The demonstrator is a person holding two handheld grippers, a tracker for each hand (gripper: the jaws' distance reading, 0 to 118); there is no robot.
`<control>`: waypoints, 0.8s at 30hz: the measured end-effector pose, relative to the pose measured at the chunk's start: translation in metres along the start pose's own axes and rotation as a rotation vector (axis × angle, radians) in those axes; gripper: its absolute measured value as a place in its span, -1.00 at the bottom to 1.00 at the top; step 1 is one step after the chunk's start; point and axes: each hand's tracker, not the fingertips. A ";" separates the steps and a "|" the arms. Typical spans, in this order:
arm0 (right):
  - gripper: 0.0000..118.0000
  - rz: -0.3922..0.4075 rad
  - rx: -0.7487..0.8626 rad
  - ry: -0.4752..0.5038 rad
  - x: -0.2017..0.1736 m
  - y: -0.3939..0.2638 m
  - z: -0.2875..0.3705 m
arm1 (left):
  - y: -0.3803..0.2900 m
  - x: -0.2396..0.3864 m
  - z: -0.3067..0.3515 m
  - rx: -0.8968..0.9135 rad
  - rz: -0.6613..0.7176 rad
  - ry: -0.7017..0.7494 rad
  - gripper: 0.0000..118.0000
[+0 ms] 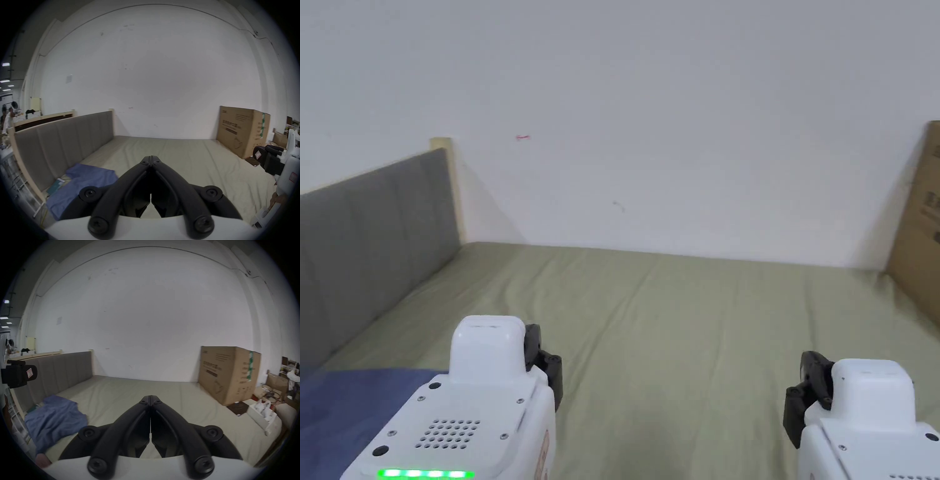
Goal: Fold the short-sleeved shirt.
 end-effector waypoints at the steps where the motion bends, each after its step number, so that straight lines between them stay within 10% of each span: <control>1: -1.00 0.001 0.001 0.034 -0.008 0.001 -0.004 | 0.001 -0.009 0.004 0.000 -0.001 0.029 -1.00; 8: -1.00 -0.006 -0.028 0.295 -0.079 0.008 -0.028 | 0.001 -0.084 0.036 -0.012 -0.005 0.263 -1.00; 24: -1.00 -0.031 -0.160 0.405 -0.120 -0.021 -0.059 | -0.069 -0.166 -0.065 -0.349 0.109 0.288 -1.00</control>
